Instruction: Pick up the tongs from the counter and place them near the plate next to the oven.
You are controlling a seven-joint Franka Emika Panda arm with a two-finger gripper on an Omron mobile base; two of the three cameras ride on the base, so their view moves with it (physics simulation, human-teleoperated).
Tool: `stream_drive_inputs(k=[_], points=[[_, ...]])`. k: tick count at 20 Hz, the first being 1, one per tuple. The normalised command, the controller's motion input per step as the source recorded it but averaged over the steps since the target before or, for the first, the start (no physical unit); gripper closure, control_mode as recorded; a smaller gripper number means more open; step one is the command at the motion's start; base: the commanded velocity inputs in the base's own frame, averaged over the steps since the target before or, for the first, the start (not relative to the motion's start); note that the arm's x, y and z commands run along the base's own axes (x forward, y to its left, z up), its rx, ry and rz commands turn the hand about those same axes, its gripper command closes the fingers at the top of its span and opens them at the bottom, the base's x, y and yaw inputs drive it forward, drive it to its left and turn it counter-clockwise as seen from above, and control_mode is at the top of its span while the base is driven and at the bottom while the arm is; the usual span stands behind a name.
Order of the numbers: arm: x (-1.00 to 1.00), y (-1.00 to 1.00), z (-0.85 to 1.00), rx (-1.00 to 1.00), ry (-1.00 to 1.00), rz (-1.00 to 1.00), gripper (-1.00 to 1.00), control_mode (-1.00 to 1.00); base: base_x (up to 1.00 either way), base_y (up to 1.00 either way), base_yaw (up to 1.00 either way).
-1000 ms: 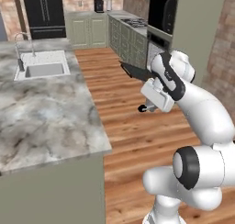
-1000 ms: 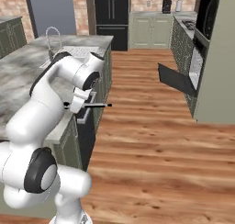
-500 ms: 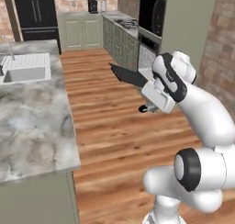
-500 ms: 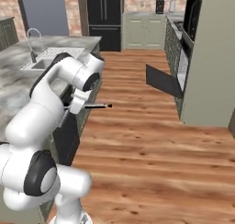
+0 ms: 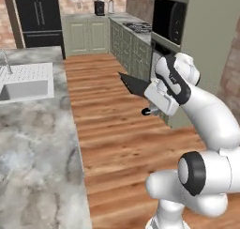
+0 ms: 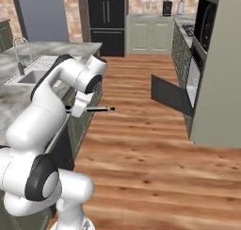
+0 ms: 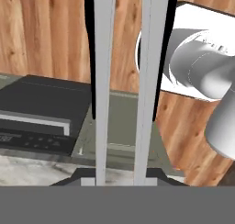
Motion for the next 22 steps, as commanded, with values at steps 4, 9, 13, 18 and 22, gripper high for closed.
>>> stream_drive_inputs(k=[4, 9, 13, 18, 22], points=[[0.0, 0.0, 0.0, 0.0, 0.0, 0.0, 1.0, 1.0, 0.92, -0.11, 0.04], [0.0, 0.0, 0.0, 0.0, 0.0, 0.0, 1.0, 1.0, 0.9, -0.16, 0.03], [0.0, 0.0, 0.0, 0.0, 0.0, 0.0, 1.0, 1.0, 0.88, -0.19, 0.03], [0.0, 0.0, 0.0, 0.0, 0.0, 0.0, 1.0, 1.0, 0.88, -0.18, 0.04], [0.0, 0.0, 0.0, 0.0, 0.0, 0.0, 1.0, 1.0, 0.89, -0.18, 0.04]])
